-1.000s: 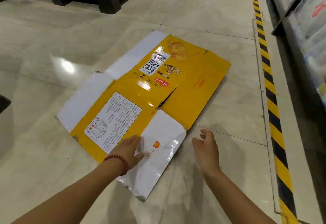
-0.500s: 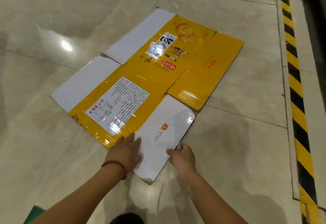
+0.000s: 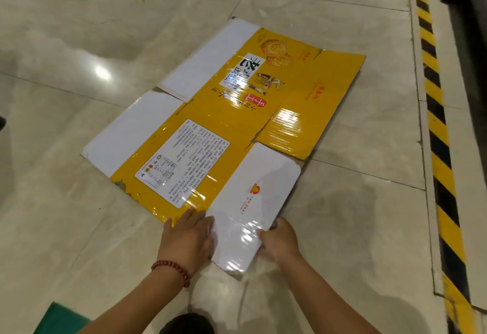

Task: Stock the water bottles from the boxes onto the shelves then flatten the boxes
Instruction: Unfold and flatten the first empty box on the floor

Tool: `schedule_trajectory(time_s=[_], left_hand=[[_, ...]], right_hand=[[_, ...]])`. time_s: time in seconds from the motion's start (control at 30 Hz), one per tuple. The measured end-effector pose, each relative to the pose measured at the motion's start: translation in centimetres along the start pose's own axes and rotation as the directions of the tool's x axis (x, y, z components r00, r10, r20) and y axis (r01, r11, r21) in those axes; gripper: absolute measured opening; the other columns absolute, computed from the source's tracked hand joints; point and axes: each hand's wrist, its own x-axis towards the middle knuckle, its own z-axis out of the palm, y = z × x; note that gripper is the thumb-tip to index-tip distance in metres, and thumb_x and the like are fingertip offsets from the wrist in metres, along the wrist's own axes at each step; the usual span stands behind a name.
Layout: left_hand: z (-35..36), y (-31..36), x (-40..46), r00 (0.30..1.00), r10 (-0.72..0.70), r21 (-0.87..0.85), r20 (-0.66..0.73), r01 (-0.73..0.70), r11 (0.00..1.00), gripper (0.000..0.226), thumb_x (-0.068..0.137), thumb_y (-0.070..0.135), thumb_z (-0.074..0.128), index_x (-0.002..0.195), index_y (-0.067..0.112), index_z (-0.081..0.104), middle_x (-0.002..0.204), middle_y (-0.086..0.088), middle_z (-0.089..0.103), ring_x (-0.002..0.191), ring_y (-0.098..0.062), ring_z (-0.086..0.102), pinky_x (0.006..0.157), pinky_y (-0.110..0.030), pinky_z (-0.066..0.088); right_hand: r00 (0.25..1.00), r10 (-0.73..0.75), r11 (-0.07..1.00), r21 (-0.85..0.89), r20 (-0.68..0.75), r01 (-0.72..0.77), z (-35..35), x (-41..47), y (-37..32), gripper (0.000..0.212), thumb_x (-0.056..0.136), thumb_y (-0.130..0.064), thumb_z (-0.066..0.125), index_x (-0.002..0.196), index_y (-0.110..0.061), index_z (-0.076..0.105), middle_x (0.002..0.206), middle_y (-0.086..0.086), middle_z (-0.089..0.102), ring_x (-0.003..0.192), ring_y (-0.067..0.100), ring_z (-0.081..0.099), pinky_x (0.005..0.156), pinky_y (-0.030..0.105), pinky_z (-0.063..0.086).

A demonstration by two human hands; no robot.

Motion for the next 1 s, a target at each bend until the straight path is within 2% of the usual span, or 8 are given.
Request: schedule_trajectory(time_s=[0.07, 0.17, 0.33, 0.43, 0.63, 0.73, 0.83, 1.0], left_hand=[[-0.2, 0.0, 0.0, 0.998, 0.011, -0.010, -0.060, -0.011, 1.000, 0.048, 0.083, 0.045, 0.034, 0.119, 0.028, 0.061, 0.136, 0.001, 0.053, 0.133, -0.022, 0.042, 0.102, -0.057, 0.033], [0.2, -0.1, 0.7, 0.998, -0.056, -0.011, -0.028, 0.056, 0.998, 0.049, 0.093, 0.043, 0.041, 0.140, 0.029, 0.038, 0.152, 0.005, 0.028, 0.143, -0.016, 0.020, 0.111, -0.045, 0.022], [-0.3, -0.6, 2.0, 0.989, -0.127, -0.030, -0.069, 0.125, 0.992, 0.063, 0.088, 0.044, 0.052, 0.143, 0.019, 0.033, 0.151, -0.005, 0.029, 0.140, -0.025, 0.025, 0.108, -0.044, 0.031], [-0.6, -1.9, 3.6, 0.948, -0.315, -0.102, -0.052, 0.309, 0.946, 0.072, 0.083, 0.046, 0.058, 0.142, 0.012, 0.033, 0.145, -0.014, 0.035, 0.134, -0.033, 0.032, 0.106, -0.045, 0.033], [-1.4, -4.9, 5.3, 0.742, -0.655, -0.309, 0.144, 0.663, 0.682, 0.088, 0.060, 0.061, 0.077, 0.123, 0.006, 0.050, 0.120, -0.022, 0.057, 0.112, -0.039, 0.053, 0.089, -0.041, 0.047], [-1.2, -7.0, 6.1, 0.698, -0.682, -0.486, 0.219, 0.684, 0.544, 0.092, 0.040, 0.059, 0.087, 0.107, 0.002, 0.059, 0.107, -0.019, 0.064, 0.097, -0.037, 0.060, 0.085, -0.042, 0.051], [-3.5, -6.5, 5.4, 0.717, -0.633, -0.595, 0.293, 0.655, 0.467, 0.053, 0.067, 0.035, 0.083, 0.093, -0.007, 0.064, 0.095, -0.020, 0.065, 0.080, -0.032, 0.058, 0.073, -0.037, 0.046], [-7.4, -5.1, 5.9, 0.781, -0.498, -0.729, 0.377, 0.582, 0.360, 0.046, 0.073, 0.039, 0.075, 0.101, 0.004, 0.061, 0.094, -0.015, 0.065, 0.083, -0.035, 0.060, 0.073, -0.041, 0.049]], right_hand=[[0.991, -0.018, 0.999, -0.050, -0.129, 0.012, -2.7, 0.2, 1.0, 0.018, 0.071, -0.012, 0.067, 0.088, -0.008, 0.066, 0.088, 0.010, 0.070, 0.084, 0.028, 0.067, 0.070, 0.033, 0.053], [0.945, -0.106, 0.978, -0.205, -0.311, 0.042, -7.8, 0.1, 2.6, 0.009, 0.079, -0.005, 0.062, 0.087, -0.007, 0.066, 0.091, 0.015, 0.070, 0.087, 0.031, 0.065, 0.066, 0.030, 0.041], [0.852, -0.149, 0.977, -0.210, -0.502, 0.047, -15.6, -1.0, 3.2, 0.019, 0.088, 0.002, 0.049, 0.103, -0.003, 0.060, 0.096, 0.014, 0.062, 0.084, 0.027, 0.054, 0.071, 0.031, 0.040], [0.849, -0.160, 0.964, -0.264, -0.503, 0.025, -18.5, -1.3, 3.1, 0.007, 0.090, -0.001, 0.048, 0.093, -0.006, 0.052, 0.091, 0.015, 0.057, 0.082, 0.029, 0.052, 0.074, 0.039, 0.046], [0.895, -0.114, 0.973, -0.232, -0.432, 0.013, -20.3, -0.5, 3.6, 0.013, 0.091, -0.019, 0.055, 0.098, -0.009, 0.060, 0.094, 0.010, 0.063, 0.075, 0.019, 0.054, 0.056, 0.024, 0.038], [0.888, -0.140, 0.963, -0.269, -0.439, 0.018, -20.2, -0.4, 3.7, 0.020, 0.092, -0.025, 0.056, 0.103, -0.008, 0.060, 0.097, 0.008, 0.063, 0.078, 0.021, 0.055, 0.058, 0.025, 0.039], [0.869, -0.167, 0.958, -0.286, -0.466, 0.030, -20.5, -0.4, 3.3, 0.027, 0.090, -0.031, 0.060, 0.106, -0.009, 0.058, 0.099, 0.009, 0.063, 0.083, 0.024, 0.058, 0.069, 0.032, 0.044], [0.896, -0.202, 0.960, -0.259, -0.395, 0.102, -21.7, -0.1, 0.3, 0.032, 0.088, -0.040, 0.062, 0.106, -0.013, 0.060, 0.095, 0.004, 0.062, 0.082, 0.021, 0.060, 0.065, 0.030, 0.047]])
